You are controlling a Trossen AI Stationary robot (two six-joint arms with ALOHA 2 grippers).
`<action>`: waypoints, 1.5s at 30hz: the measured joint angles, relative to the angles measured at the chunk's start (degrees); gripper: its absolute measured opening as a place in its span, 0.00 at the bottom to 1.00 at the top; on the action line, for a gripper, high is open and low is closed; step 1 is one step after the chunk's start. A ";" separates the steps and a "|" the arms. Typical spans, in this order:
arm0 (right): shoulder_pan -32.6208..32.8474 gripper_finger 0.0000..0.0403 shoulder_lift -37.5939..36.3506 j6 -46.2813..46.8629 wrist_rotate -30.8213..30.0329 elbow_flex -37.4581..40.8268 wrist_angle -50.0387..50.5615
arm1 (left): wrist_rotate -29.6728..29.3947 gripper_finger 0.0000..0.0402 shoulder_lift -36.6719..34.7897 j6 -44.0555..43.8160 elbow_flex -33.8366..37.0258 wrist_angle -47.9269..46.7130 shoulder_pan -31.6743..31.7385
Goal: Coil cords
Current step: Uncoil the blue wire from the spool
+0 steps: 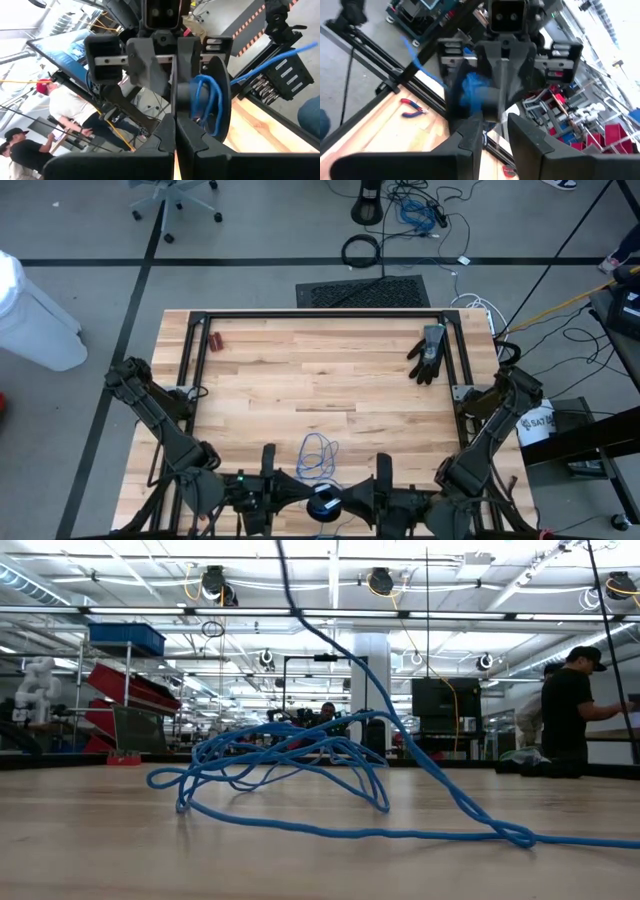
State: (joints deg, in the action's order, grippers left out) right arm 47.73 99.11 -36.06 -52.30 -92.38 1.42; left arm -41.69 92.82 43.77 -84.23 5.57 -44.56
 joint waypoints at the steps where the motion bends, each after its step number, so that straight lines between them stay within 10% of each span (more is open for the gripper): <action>1: -0.23 0.19 0.01 0.44 -0.02 0.00 -0.02 | 0.09 0.00 0.00 0.00 0.00 -0.15 0.04; 8: -0.72 0.02 0.28 1.27 0.08 0.02 0.00 | 1.22 0.00 -0.07 -1.45 0.00 -0.24 0.44; 32: 3.35 0.00 0.10 -3.24 -17.05 0.02 -0.89 | -8.33 0.31 0.00 -5.53 0.00 -0.27 -1.25; 45: 6.04 0.00 -0.54 -16.80 -17.08 0.02 -13.30 | 5.33 0.31 0.00 -24.93 0.05 -9.52 3.81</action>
State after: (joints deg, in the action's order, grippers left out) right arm 53.78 98.57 -52.86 -69.37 -92.36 -11.88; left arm -36.36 92.82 18.84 -84.17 -3.96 -40.74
